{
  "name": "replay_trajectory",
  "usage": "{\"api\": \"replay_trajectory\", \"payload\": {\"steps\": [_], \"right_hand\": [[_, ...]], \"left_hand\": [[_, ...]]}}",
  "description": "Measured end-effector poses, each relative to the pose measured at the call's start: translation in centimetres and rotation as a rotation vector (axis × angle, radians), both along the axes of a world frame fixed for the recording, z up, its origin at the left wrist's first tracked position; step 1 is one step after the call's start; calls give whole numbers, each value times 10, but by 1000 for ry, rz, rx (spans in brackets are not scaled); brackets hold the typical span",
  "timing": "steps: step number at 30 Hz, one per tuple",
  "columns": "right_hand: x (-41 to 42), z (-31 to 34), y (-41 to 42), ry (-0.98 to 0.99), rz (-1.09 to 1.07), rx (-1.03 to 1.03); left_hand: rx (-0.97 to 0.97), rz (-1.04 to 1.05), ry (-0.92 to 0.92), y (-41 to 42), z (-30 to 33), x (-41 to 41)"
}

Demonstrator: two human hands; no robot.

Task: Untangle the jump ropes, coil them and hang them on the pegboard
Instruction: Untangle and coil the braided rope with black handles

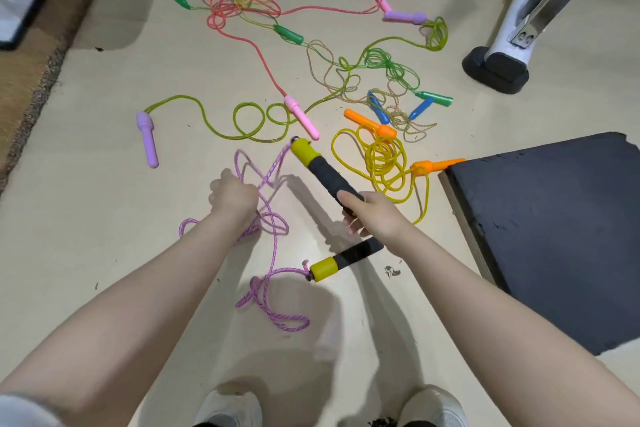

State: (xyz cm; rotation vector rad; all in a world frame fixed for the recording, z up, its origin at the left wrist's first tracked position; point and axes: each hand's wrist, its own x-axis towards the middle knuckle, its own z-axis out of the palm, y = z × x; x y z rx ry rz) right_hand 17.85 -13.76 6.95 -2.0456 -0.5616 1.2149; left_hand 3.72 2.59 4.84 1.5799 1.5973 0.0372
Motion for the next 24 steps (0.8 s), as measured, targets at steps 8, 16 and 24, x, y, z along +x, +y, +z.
{"api": "replay_trajectory", "payload": {"steps": [8,16,24], "right_hand": [[-28,2,3,271,359,16],[-33,-7,1,136,737,-346],[-1,39,22,102,265,334]], "left_hand": [[-595,356,-834,-16,18,21],[-832,531,-1170,-4,40,14],[-895,-407,-650,-32,76,10]]}}
